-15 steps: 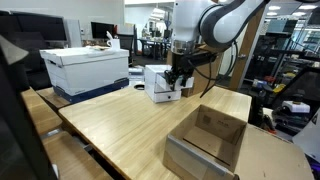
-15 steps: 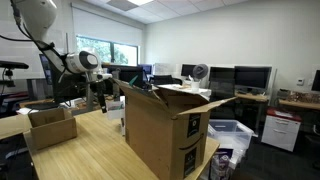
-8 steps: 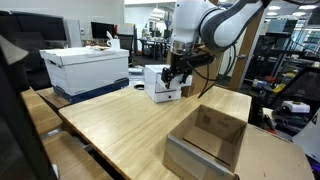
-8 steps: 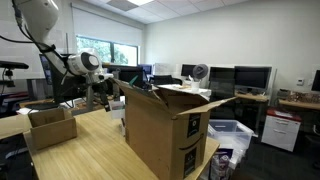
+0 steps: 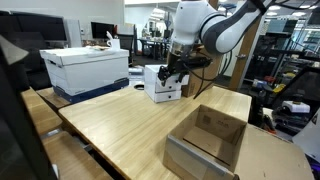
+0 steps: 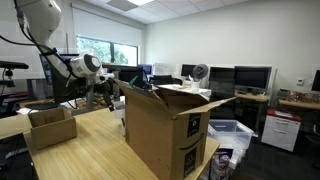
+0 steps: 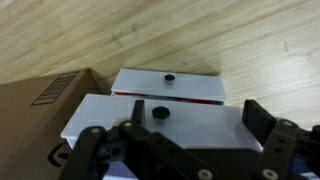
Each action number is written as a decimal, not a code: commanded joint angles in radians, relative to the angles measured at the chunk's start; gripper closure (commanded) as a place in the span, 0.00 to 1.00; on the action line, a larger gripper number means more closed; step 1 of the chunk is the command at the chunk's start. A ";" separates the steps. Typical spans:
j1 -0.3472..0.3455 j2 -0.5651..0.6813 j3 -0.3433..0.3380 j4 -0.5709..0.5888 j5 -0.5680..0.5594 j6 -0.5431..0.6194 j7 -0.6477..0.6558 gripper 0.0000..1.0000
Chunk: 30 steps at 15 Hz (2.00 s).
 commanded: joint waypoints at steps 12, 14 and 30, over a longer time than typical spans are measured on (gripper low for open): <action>0.001 0.068 -0.017 0.073 -0.139 0.026 0.049 0.00; 0.002 0.075 -0.018 0.081 -0.139 0.031 0.046 0.00; -0.021 0.111 -0.022 0.120 -0.110 0.093 -0.021 0.00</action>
